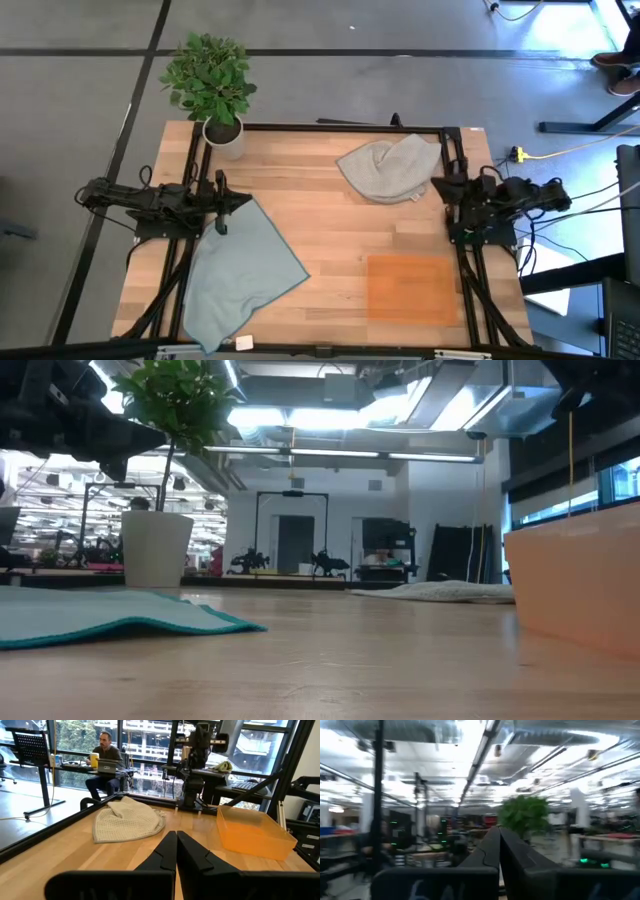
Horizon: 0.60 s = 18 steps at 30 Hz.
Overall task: Roll microfiber towels into tight, uniform cylinder then place into a basket
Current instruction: Roll the gray microfiber towel
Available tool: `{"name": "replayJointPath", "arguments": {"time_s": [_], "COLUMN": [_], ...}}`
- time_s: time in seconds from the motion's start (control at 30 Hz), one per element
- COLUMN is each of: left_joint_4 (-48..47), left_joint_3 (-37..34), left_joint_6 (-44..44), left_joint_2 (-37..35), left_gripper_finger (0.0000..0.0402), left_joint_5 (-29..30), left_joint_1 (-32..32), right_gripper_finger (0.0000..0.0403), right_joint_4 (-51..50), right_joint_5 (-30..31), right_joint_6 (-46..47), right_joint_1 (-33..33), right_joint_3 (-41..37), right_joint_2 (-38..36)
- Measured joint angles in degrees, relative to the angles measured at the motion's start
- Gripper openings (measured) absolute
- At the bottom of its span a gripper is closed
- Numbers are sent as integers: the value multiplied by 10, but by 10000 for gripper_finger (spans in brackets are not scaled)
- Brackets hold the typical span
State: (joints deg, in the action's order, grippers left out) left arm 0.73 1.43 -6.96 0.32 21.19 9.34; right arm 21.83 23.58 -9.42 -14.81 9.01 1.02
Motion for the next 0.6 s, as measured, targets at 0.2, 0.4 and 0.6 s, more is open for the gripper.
{"name": "replayJointPath", "arguments": {"time_s": [0.2,0.4,0.6], "left_joint_4": [0,18,66], "left_joint_3": [0,0,38], "left_joint_6": [0,0,16], "left_joint_2": [0,0,3], "left_gripper_finger": [0,0,0], "left_joint_5": [0,28,16], "left_joint_1": [0,0,0], "right_gripper_finger": [4,3,3], "right_joint_4": [-133,-220,-302], "right_joint_5": [77,83,81], "right_joint_6": [10,107,110], "right_joint_1": [0,0,0], "right_joint_3": [82,154,222], "right_joint_2": [36,122,215]}}
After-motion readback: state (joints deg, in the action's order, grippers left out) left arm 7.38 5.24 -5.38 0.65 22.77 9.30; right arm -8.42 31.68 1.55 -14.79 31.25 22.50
